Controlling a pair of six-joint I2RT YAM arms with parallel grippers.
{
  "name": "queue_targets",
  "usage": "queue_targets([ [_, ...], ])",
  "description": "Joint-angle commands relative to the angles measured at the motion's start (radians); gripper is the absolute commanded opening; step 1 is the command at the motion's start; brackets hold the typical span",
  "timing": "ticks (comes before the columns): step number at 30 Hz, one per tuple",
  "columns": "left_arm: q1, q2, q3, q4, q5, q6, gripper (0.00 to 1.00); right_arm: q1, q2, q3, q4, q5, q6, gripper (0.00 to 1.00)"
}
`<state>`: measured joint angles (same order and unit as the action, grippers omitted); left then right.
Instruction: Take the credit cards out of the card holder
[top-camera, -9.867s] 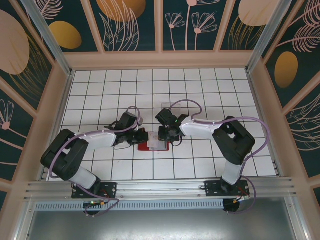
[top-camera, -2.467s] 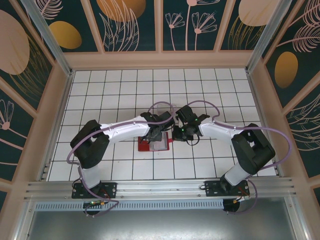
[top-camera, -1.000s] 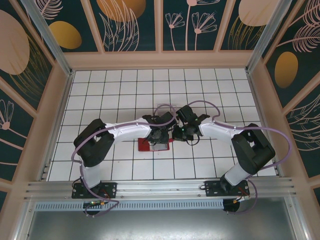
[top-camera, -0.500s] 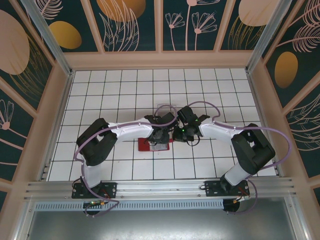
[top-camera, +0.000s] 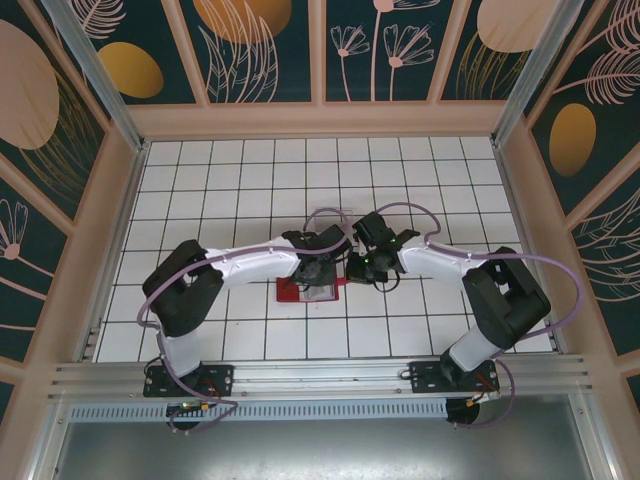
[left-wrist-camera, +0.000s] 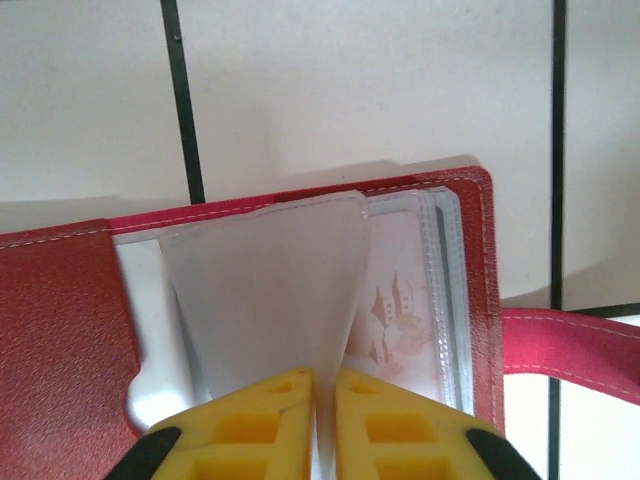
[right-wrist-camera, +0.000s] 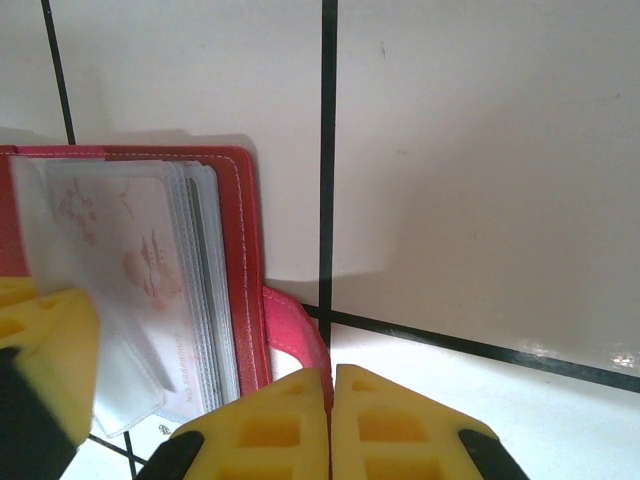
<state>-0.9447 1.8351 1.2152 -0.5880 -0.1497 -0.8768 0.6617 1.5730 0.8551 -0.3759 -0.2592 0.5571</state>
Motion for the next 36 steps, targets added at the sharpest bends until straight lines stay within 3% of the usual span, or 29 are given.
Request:
queue_targets([
  [1, -0.001, -0.059, -0.027, 0.029, -0.006, 0.001, 0.19, -0.005, -0.027, -0.009, -0.005, 0.020, 0.011, 0.07],
  [21, 0.000, -0.115, -0.127, -0.060, -0.089, -0.025, 0.19, -0.006, -0.033, -0.004, -0.020, 0.035, 0.019, 0.07],
  [36, 0.041, -0.247, -0.270, -0.067, -0.117, -0.072, 0.17, -0.004, -0.038, 0.021, -0.044, 0.040, 0.027, 0.08],
])
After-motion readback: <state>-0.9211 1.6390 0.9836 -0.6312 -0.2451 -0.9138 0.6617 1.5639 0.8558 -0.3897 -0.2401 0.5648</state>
